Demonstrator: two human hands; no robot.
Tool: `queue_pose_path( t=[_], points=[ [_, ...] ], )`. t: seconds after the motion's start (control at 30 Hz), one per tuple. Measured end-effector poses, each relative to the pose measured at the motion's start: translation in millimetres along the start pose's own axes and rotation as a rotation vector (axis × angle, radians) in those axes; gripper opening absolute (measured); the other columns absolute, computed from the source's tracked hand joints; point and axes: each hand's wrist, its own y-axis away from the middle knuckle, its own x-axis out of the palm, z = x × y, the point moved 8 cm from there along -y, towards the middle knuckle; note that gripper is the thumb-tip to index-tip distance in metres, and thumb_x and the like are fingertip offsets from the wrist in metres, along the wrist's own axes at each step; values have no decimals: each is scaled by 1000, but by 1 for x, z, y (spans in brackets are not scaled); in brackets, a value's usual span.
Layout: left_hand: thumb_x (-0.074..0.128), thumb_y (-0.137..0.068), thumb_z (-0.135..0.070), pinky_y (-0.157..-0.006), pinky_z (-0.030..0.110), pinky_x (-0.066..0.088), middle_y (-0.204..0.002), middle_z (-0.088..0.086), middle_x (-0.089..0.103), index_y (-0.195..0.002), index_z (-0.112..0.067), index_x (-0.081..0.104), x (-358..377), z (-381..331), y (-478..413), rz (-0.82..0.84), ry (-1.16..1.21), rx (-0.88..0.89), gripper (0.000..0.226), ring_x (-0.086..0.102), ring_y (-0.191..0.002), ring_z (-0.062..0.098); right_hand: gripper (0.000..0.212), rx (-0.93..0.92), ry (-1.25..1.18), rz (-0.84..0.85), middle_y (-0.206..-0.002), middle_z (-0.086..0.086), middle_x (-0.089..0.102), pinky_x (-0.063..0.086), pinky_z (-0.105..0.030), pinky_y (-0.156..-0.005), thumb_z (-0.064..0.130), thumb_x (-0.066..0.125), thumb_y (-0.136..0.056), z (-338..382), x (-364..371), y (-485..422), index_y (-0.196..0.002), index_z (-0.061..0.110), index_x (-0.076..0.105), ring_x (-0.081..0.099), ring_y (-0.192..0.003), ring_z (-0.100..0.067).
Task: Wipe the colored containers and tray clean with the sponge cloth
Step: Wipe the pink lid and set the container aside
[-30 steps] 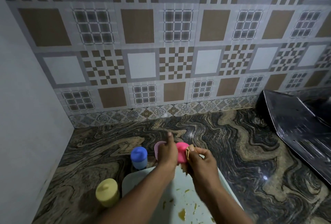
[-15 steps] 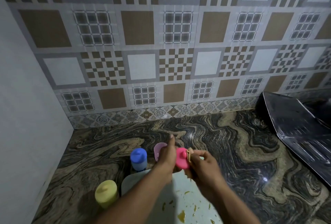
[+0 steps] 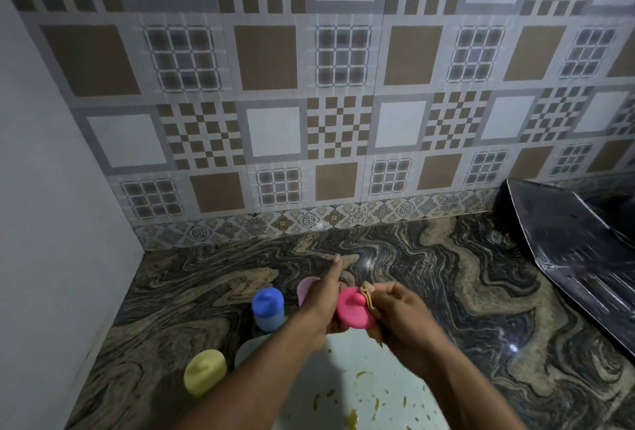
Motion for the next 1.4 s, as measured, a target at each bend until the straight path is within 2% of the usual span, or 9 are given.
queue_pose_path(
  t=[0.07,0.13,0.27,0.47,0.6,0.73,0.93,1.17,1.4],
  points=[
    [50,-90,-69,-67,29,50,-53,-5,65,-82,-14,67,-1,-13,-3,0,-108,73,58,61,-61,17,12,18,24,68,-61,-19,54,35,-26,-37,7,53,-100,5,3,-2,-93,-2,53,45,-41,-22],
    [46,-98,-55,-72,33,51,-55,-1,69,-79,-8,68,-12,-37,13,-297,-164,233,55,64,-68,21,16,-86,-27,-22,-60,-18,54,34,-28,-40,12,56,-99,5,9,-3,-96,-3,53,45,-43,-20],
    [38,-104,-44,-81,38,45,-108,25,68,-90,3,66,-27,-33,29,-627,-8,282,56,63,-102,39,22,-156,-265,-228,-63,-16,53,40,-32,-48,19,61,-98,-23,17,6,-100,-2,53,46,-48,-19],
    [33,-102,-54,-88,40,48,-118,21,65,-114,1,63,-30,-13,7,-511,-42,195,64,62,-107,36,19,-96,-317,-183,-67,-20,56,41,-32,-45,8,60,-97,-28,8,4,-108,-6,53,48,-47,-24],
    [43,-89,-66,-77,33,49,-93,-2,68,-95,-23,64,-18,-43,16,-237,-245,647,48,65,-89,17,28,-157,-176,-156,-62,-19,53,31,-32,-46,10,61,-96,-7,-11,-6,-109,-12,50,43,-45,-22],
    [73,-83,-43,-75,17,41,-102,-18,62,-97,-30,73,-1,-53,22,4,-574,864,18,60,-90,6,31,-142,-84,-120,-64,-22,55,32,-33,-46,13,62,-96,-4,-23,-13,-109,-12,50,45,-47,-24],
    [70,-86,-35,-80,38,55,-96,-9,68,-97,-26,74,-13,-45,15,-41,-613,882,15,65,-89,10,32,-56,-80,-94,-69,-30,58,44,-34,-48,16,52,-103,-27,-18,-19,-112,-14,51,52,-52,-31],
    [62,-89,-36,-75,33,54,-93,-9,72,-97,-28,71,-76,-44,-5,-332,-623,806,14,67,-86,14,35,212,-321,-241,-87,-17,71,48,-37,-66,27,45,-104,-40,-45,-21,-107,0,67,61,-76,-30],
    [71,-86,-29,-76,33,56,-91,-8,76,-101,-24,77,-89,-43,-38,-320,-773,750,17,69,-82,11,55,349,-435,-95,-83,-21,73,55,-38,-65,51,60,-89,-56,-27,-18,-76,1,76,67,-72,-33]
  ],
)
